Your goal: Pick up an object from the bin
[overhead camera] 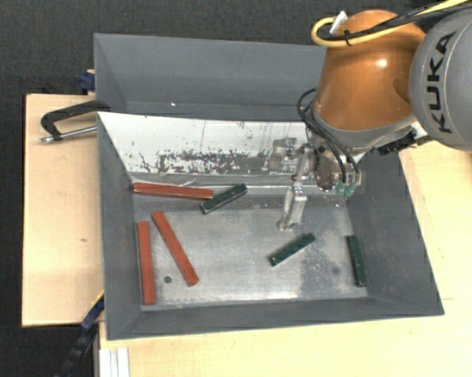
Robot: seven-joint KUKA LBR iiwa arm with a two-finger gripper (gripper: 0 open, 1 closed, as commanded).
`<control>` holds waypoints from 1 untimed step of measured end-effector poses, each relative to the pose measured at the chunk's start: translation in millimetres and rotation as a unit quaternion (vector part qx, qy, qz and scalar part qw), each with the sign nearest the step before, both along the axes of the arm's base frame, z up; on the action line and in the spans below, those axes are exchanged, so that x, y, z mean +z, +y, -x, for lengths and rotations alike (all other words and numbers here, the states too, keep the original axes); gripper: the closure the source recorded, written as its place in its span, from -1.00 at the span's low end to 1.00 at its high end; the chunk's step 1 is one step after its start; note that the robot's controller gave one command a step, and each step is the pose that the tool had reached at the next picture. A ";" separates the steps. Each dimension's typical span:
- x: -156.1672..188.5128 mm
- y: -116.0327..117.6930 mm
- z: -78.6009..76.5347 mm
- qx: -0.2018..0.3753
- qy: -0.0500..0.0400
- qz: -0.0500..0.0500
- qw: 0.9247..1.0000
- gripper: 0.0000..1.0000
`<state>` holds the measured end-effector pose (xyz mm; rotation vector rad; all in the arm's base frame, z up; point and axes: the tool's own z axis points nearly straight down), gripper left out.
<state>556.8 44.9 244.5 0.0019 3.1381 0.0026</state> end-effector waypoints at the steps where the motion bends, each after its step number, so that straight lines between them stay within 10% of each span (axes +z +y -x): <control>1: -18.2 -13.8 9.8 0.060 -0.004 0.000 0.998 -1.00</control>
Offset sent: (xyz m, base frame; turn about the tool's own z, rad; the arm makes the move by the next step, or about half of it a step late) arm -0.0414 -0.0740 -0.1593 -0.2020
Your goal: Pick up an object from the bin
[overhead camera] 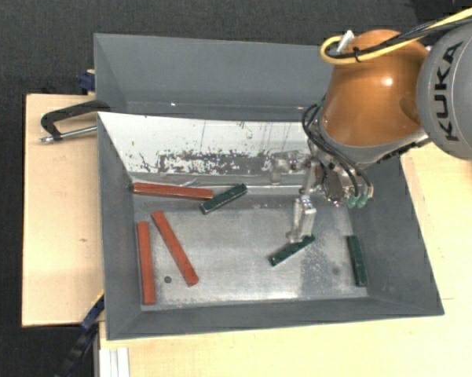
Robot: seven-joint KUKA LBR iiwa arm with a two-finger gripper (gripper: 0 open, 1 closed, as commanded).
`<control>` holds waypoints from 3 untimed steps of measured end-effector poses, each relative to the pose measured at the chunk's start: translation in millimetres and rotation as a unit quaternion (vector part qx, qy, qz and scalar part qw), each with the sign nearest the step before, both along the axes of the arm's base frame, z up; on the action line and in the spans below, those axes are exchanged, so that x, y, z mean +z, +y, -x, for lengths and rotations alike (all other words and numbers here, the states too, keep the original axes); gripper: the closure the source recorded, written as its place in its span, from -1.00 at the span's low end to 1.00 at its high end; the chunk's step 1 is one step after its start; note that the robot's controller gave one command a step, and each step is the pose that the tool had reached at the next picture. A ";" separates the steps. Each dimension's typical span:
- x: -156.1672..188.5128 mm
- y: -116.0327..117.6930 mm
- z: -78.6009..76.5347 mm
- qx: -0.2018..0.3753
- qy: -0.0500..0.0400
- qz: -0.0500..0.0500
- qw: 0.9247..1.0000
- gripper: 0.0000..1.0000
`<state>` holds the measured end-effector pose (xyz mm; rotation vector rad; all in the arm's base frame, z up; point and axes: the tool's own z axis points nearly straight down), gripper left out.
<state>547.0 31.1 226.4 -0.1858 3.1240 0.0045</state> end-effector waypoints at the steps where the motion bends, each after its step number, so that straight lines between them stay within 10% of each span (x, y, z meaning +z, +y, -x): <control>1: -62.0 -32.2 14.2 0.094 0.002 0.003 0.996 -1.00; 2: -105.4 -42.0 13.5 -0.013 0.006 0.001 1.000 -1.00; 3: -150.6 -32.9 17.7 0.006 0.004 0.001 1.000 1.00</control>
Offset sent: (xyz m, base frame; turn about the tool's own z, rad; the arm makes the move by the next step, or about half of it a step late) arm -0.0098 -0.0498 -0.1364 0.1775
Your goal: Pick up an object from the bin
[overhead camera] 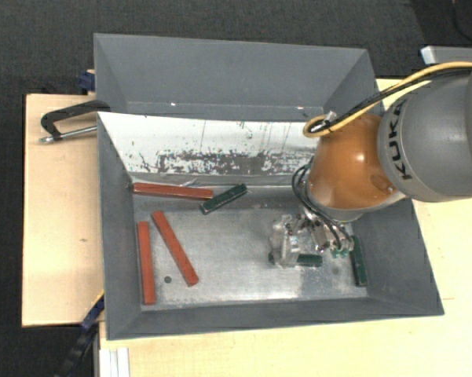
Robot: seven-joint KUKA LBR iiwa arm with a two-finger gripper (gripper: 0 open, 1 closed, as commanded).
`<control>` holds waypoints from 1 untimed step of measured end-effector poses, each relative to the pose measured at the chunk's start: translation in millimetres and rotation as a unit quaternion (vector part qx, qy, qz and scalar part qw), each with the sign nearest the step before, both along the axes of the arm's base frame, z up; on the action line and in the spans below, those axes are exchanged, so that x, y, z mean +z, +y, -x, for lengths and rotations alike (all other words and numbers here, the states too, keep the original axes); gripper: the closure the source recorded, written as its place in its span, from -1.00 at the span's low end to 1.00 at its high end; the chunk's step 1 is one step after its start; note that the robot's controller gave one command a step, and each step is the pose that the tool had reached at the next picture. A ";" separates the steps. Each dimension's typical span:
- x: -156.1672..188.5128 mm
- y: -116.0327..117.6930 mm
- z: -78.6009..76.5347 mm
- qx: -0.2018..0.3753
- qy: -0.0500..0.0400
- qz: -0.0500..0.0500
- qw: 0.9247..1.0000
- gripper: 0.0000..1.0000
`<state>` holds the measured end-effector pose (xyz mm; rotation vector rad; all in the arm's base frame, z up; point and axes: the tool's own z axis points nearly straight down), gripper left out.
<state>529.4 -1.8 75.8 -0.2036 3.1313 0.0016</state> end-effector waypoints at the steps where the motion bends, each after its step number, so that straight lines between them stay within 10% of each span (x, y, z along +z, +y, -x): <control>1: -0.3 0.1 0.1 0.000 0.000 0.000 1.000 -1.00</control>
Offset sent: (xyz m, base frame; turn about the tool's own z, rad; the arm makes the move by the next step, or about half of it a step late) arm 0.0000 0.0000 0.0000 0.0000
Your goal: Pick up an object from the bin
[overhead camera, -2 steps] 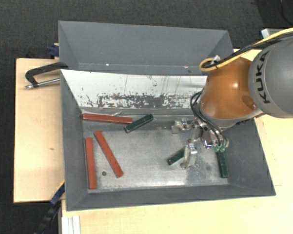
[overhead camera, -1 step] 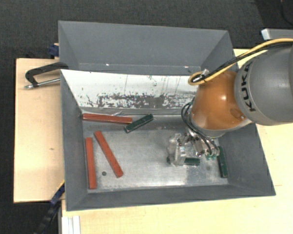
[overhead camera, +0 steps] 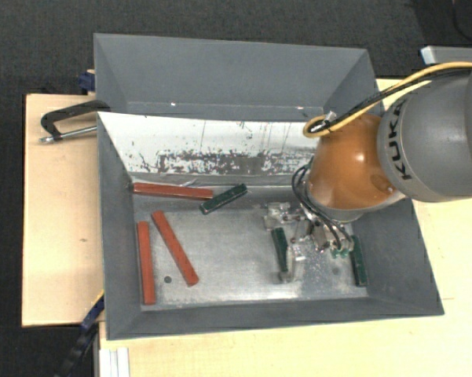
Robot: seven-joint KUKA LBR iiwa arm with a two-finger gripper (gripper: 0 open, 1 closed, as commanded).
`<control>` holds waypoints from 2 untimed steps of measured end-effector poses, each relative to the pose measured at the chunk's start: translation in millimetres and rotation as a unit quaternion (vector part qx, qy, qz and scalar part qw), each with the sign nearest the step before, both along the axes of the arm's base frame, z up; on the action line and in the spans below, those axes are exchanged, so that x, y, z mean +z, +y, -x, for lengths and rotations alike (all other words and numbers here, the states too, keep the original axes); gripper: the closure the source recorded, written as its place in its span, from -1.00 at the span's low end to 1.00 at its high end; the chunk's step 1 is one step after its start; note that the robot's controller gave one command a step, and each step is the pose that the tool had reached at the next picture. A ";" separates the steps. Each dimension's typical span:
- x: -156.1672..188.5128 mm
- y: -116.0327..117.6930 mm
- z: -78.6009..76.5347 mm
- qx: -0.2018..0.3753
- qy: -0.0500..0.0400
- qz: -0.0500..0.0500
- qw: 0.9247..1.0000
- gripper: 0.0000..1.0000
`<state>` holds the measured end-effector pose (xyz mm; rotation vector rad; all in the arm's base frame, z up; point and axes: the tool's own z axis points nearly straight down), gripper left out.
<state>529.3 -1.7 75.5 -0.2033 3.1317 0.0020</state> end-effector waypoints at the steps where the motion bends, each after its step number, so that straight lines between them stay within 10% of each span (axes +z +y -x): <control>1: 0.0 0.0 0.0 0.000 0.000 0.000 1.000 -1.00; 2: -2.3 -66.8 -28.0 0.328 -0.004 0.002 0.945 1.00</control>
Offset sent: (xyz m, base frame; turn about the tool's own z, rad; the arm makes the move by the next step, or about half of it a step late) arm 0.0248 -0.0675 -0.0055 -0.6721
